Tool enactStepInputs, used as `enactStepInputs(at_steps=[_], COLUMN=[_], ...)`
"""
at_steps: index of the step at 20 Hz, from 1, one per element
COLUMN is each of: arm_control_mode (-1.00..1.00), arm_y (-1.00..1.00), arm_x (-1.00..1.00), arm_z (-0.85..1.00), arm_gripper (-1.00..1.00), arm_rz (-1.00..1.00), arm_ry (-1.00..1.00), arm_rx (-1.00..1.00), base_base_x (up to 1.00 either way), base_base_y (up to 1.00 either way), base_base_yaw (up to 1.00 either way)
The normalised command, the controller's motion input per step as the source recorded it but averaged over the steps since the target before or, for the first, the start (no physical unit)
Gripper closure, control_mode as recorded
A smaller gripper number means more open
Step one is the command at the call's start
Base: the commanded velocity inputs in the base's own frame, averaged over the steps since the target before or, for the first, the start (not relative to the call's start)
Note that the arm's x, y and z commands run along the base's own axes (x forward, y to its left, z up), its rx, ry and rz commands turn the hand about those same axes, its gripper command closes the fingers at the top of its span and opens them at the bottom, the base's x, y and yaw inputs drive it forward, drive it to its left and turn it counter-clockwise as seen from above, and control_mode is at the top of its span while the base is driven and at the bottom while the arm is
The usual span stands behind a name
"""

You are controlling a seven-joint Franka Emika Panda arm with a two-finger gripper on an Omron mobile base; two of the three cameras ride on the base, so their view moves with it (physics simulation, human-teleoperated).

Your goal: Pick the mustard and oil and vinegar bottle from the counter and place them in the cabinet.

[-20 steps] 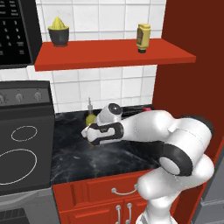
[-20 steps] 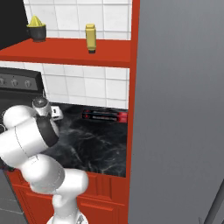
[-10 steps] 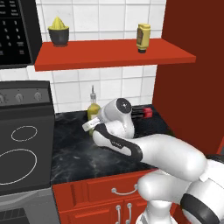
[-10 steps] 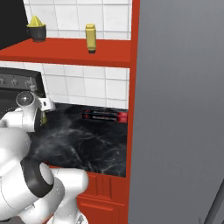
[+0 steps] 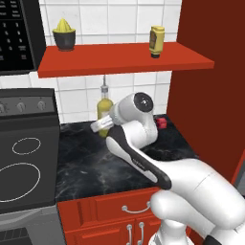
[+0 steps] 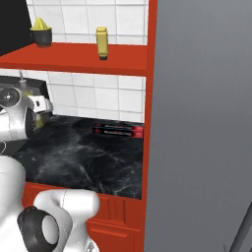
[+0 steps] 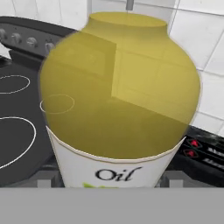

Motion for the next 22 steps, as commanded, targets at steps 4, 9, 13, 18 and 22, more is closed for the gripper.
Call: enactStepInputs(at_steps=[4,9,13,18,22], arm_control_mode=[-1.00,-1.00,-1.00,-1.00,-1.00], arm_y=[-0.17,-0.20,-0.23,-0.25,-0.27], arm_x=[-0.49,-0.39,-0.26,-0.13,-0.05], arm_z=[0.74,0.84,0.84,0.69,0.61], arm_gripper=[1.00,1.00,1.00,1.00,1.00], arm_rz=[-0.01,-0.03,-0.04,-0.03,-0.03], arm_ry=[-0.03,-0.03,-0.02,-0.02,-0.03], arm_rx=[0.00,0.00,0.00,0.00,0.00], base_base_x=[0.00,0.00,0.00,0.00,0.00], base_base_y=[0.00,0.00,0.00,0.00,0.00], base_base_yaw=[0.00,0.00,0.00,0.00,0.00])
